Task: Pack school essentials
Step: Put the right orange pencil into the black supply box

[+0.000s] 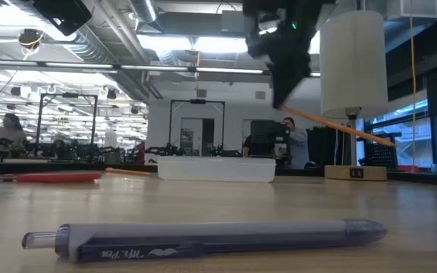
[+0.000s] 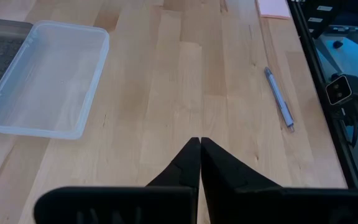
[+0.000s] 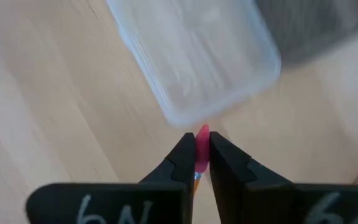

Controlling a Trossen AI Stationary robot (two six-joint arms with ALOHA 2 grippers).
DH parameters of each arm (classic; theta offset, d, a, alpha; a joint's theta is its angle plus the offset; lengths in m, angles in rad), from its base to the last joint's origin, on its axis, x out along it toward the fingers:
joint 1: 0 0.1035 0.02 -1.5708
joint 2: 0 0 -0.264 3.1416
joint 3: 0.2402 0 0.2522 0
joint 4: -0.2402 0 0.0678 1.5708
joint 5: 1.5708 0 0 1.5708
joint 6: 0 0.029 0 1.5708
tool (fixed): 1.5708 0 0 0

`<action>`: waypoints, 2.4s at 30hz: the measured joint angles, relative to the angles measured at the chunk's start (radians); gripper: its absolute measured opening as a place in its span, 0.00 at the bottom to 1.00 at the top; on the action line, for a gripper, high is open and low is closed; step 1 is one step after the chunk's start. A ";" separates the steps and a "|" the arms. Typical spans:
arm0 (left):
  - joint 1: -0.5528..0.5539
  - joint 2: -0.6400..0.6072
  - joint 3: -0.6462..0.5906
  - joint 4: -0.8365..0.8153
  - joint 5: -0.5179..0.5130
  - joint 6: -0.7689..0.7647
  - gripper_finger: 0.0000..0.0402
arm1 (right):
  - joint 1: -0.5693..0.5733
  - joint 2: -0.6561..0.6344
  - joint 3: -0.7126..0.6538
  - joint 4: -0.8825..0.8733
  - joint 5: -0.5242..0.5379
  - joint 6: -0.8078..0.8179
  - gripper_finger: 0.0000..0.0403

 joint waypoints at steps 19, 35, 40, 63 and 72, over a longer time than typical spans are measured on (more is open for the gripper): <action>0.000 0.000 0.000 0.000 0.000 0.004 0.01 | -0.022 0.023 0.085 0.534 -0.061 -0.511 0.09; 0.000 0.000 0.000 -0.001 -0.001 0.008 0.01 | -0.073 0.211 0.083 0.586 -0.086 -0.628 0.09; 0.000 0.000 0.000 0.000 -0.001 0.008 0.02 | -0.079 0.224 0.083 0.577 -0.141 -0.603 0.09; 0.000 0.000 0.000 -0.001 -0.001 0.008 0.02 | -0.079 0.240 0.084 0.479 -0.143 -0.603 0.09; 0.000 0.000 0.000 0.000 0.000 0.008 0.01 | -0.082 0.294 0.084 0.492 -0.236 -0.606 0.09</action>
